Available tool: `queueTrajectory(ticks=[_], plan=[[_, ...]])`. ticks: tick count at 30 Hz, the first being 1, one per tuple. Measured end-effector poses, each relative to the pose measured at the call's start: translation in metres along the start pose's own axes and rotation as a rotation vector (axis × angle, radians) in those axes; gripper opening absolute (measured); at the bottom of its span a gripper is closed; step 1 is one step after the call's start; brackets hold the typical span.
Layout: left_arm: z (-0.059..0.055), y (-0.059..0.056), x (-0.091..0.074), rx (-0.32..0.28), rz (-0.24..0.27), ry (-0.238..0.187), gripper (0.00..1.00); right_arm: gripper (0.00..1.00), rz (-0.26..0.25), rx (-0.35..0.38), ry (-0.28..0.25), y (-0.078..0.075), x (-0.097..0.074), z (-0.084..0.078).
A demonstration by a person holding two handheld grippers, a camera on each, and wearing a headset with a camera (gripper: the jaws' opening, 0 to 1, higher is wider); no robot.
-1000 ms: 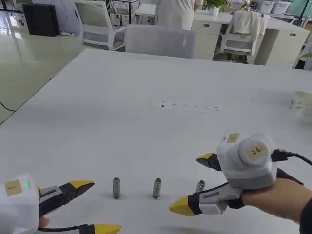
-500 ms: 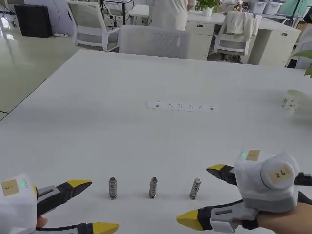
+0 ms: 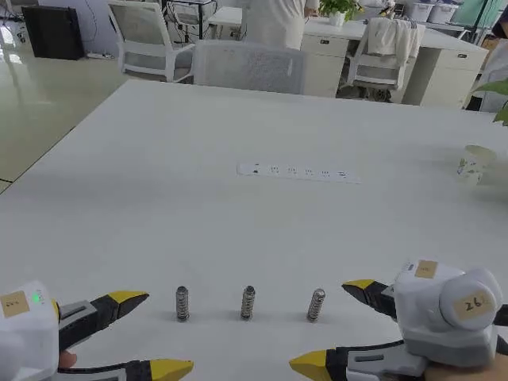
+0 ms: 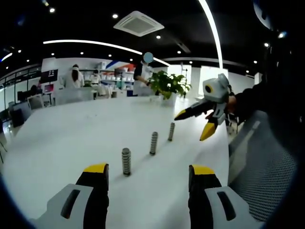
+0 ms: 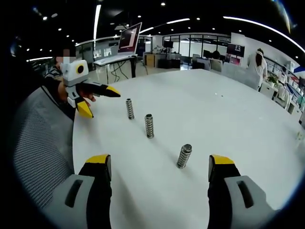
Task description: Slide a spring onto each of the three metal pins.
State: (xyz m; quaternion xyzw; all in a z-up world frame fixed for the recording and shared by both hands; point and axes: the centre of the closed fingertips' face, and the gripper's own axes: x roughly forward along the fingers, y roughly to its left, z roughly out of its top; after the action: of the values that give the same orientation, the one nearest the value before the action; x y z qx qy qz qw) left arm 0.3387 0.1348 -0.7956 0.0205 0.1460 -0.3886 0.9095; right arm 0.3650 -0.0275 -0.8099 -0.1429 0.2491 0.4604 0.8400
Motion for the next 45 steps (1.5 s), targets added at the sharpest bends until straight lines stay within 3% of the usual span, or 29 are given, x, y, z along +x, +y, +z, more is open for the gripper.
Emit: queueTrajectory(ticks=[20,45], plan=[[-0.001,-0.002,-0.001,-0.004,0.006,-0.004,0.64,0.85,-0.002,0.036,-0.001,0.000,-0.003,-0.013],[-0.006,-0.002,-0.001,-0.013,0.004,0.000,0.63,0.86,0.000,0.032,0.017,0.002,-0.001,-0.017]])
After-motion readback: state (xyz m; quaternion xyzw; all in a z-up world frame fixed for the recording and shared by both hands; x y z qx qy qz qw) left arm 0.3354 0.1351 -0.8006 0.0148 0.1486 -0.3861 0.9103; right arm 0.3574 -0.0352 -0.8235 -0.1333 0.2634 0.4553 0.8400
